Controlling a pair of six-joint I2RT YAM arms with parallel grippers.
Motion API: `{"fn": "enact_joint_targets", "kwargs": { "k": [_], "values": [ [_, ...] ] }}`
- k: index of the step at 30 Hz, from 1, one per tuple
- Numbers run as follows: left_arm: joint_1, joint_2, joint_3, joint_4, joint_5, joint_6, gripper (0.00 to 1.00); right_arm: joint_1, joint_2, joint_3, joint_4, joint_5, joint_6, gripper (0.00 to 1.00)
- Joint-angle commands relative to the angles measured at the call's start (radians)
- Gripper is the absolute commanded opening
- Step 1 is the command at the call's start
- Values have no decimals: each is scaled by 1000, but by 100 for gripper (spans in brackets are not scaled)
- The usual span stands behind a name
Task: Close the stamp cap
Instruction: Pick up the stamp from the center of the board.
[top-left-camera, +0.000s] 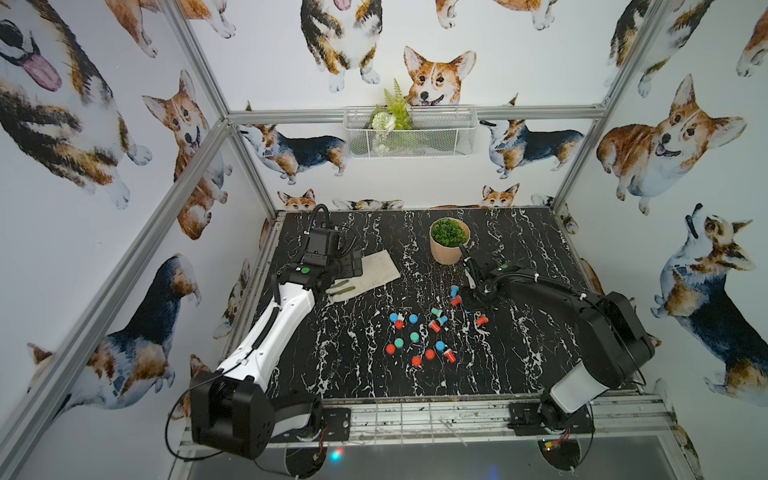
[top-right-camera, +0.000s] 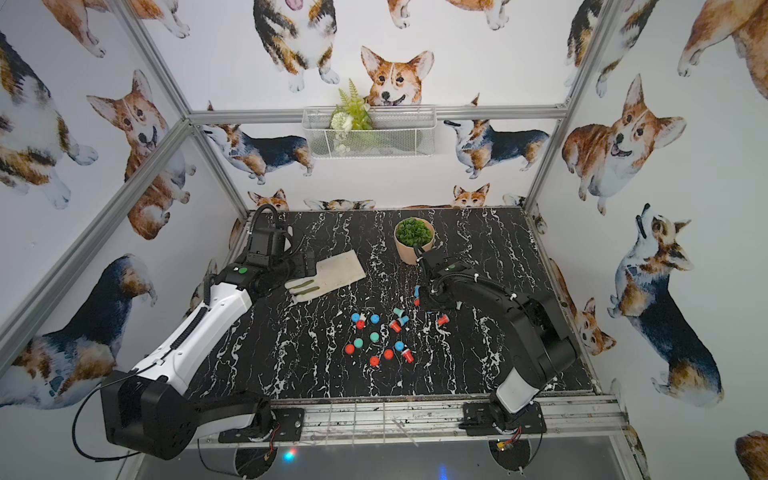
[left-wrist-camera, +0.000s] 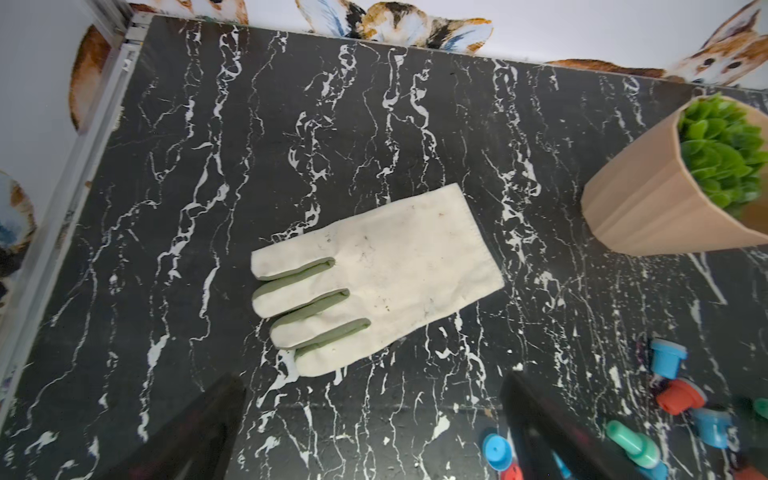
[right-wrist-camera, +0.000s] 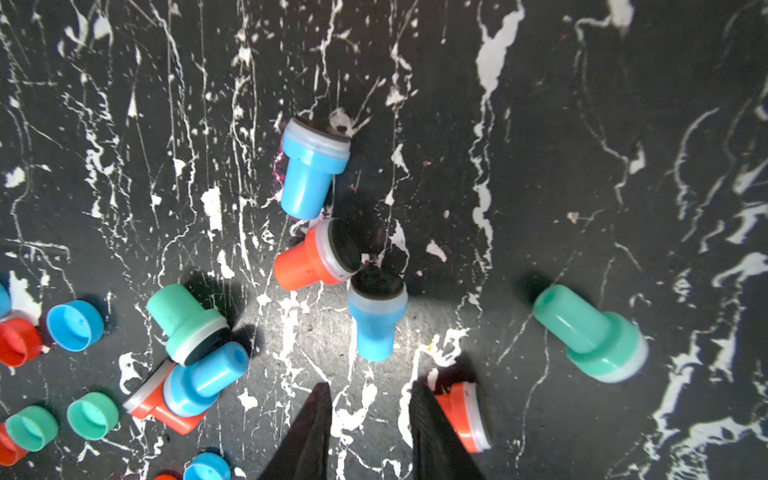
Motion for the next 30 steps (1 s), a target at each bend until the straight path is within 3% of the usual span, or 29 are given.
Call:
{"fn": "enact_joint_targets", "kwargs": {
  "k": [1,17,30],
  "values": [
    [-2,0,3,24,31,-41,100,12,35,12,8,18,39,33],
    [-7,-69,-37,81,4,-12,100,20,102,-13,70,64,24,27],
    [-8,-28,-14,50,6,-10,100,20,132,-21,86,74,-2,24]
  ]
}}
